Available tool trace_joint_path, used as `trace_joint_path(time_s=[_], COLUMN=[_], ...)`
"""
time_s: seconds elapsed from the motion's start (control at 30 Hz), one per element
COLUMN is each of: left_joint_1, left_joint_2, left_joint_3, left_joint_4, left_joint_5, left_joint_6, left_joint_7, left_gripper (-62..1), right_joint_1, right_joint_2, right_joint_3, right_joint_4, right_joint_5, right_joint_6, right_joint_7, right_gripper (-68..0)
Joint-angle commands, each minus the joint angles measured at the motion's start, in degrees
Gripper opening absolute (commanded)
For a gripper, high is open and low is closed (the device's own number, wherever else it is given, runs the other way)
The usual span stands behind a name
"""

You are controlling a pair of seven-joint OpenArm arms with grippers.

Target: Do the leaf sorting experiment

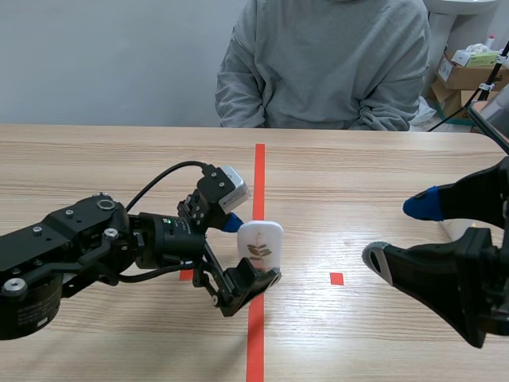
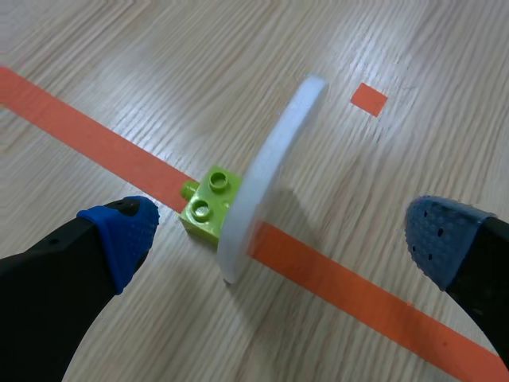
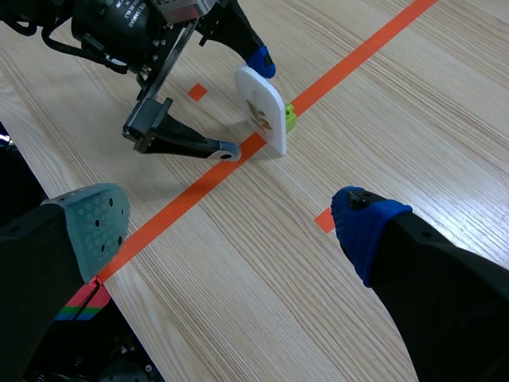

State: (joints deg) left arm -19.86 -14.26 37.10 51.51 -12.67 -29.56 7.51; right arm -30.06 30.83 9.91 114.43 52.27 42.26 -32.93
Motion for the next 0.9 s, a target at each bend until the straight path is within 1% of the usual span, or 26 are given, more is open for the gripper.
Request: trace_joint_path(time_s=[0.0,0.07,0.1,0.33,0.87], left_joint_1=[-0.70,-0.81,-0.81,-1.11,-1.11], left_joint_2=[0.81,1.27,1.33,1.36,1.38], left_joint_3=[-0.37,-0.37,-0.37,-0.37,-0.37], left_joint_4=[0.94,0.63,0.46,-1.27,-1.31], left_joint_5=[0.07,1.70,1.84,1.88,1.86], left_joint_6=[0.52,0.68,0.68,0.68,0.24], left_joint_7=[-0.98,-1.29,-1.51,-1.73,-1.90], left_gripper=[1.4,1.4,1.4,1.4,1.4], right_joint_1=[0.37,0.37,0.37,0.37,0.37], right_joint_2=[0.26,0.26,0.26,0.26,0.26], right_joint_3=[0.44,0.44,0.44,0.44,0.44], right_joint_4=[-0.07,-0.07,-0.07,-0.07,-0.11], right_joint_5=[0.44,0.44,0.44,0.42,0.42], right_joint_6=[0.46,0.46,0.46,0.46,0.46], right_joint_7=[0.72,0.72,0.79,0.90,0.90], right_gripper=[-15.7,-15.7,-15.7,-15.7,-15.7])
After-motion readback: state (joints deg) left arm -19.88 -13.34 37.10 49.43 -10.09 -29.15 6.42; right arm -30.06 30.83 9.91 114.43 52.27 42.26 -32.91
